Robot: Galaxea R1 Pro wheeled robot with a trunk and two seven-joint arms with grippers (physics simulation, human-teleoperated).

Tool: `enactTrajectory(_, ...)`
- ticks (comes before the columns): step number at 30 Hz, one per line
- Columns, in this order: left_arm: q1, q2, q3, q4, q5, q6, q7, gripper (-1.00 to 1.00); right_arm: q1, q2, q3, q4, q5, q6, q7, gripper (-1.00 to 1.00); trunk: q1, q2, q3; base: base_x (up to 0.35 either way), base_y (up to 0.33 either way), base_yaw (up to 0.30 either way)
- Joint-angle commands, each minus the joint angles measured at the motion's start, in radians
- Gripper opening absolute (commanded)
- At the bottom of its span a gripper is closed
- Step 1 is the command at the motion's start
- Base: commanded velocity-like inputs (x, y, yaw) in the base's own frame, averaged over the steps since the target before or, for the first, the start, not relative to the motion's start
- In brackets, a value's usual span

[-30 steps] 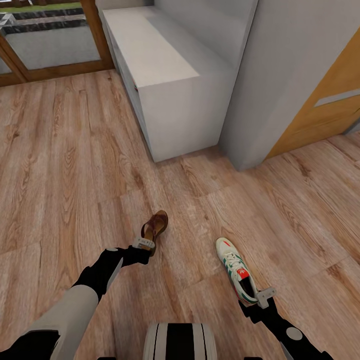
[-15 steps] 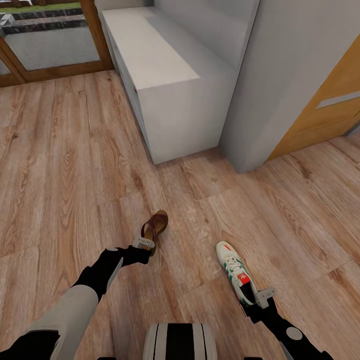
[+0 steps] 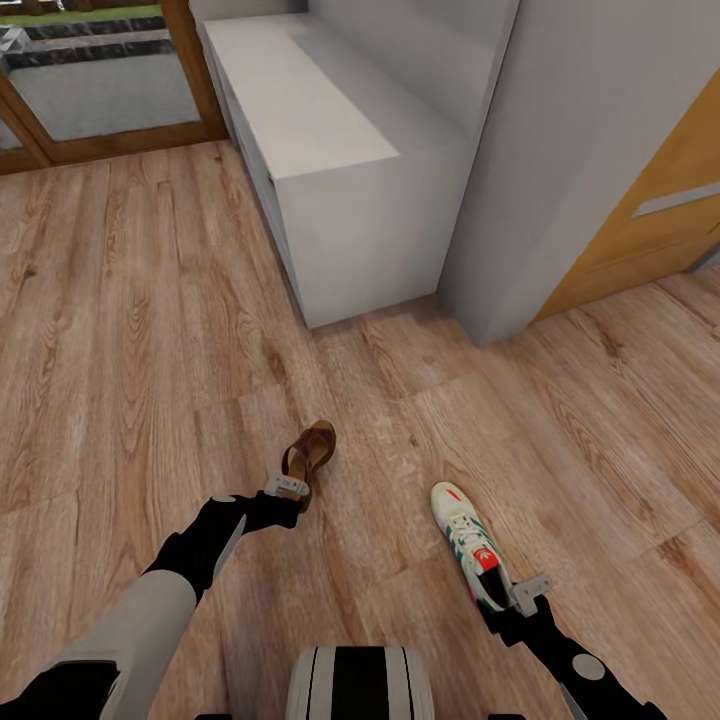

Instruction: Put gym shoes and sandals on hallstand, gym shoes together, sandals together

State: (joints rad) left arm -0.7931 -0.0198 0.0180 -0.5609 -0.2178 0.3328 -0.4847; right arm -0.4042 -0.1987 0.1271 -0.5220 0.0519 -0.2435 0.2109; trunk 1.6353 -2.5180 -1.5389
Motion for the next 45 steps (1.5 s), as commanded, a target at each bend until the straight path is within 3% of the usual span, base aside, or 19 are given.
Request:
enactTrajectory(1,-0.001,0.000,0.002,-0.002,-0.007,0.005,-0.005,-1.00,-0.001,-0.001,0.002,0.000,0.004,-0.003,-0.001,-1.00,0.000,0.000,-0.001,0.000,0.000,0.000)
enactTrajectory(9,0.000,0.003,0.002,-0.003,-0.008,0.003,-0.003,-1.00,-0.001,-0.001,0.002,0.000,0.003,-0.003,-0.001,-1.00,0.000,0.000,-0.001,0.000,0.000,0.000)
enactTrajectory(24,0.000,0.006,0.002,-0.008,-0.007,0.003,-0.002,-1.00,-0.001,-0.001,0.004,0.000,0.003,-0.003,-0.001,-1.00,-0.007,0.003,0.057,0.000,0.000,0.000)
enactTrajectory(38,0.004,0.012,0.006,-0.073,-0.007,0.004,0.000,-1.00,-0.001,0.001,0.005,-0.001,0.003,-0.003,-0.002,-1.00,-0.013,0.007,0.112,0.000,0.000,0.000)
enactTrajectory(43,0.008,0.019,0.030,-0.074,-0.010,0.001,-0.003,-1.00,0.000,0.006,0.006,-0.001,0.003,-0.003,-0.002,-1.00,-0.015,0.008,0.131,0.000,0.000,0.000)
enactTrajectory(45,0.017,0.036,0.042,-0.073,-0.010,-0.006,0.001,-1.00,0.000,0.008,0.006,0.000,0.003,-0.003,-0.002,-1.00,-0.016,0.008,0.139,0.000,0.000,0.000)
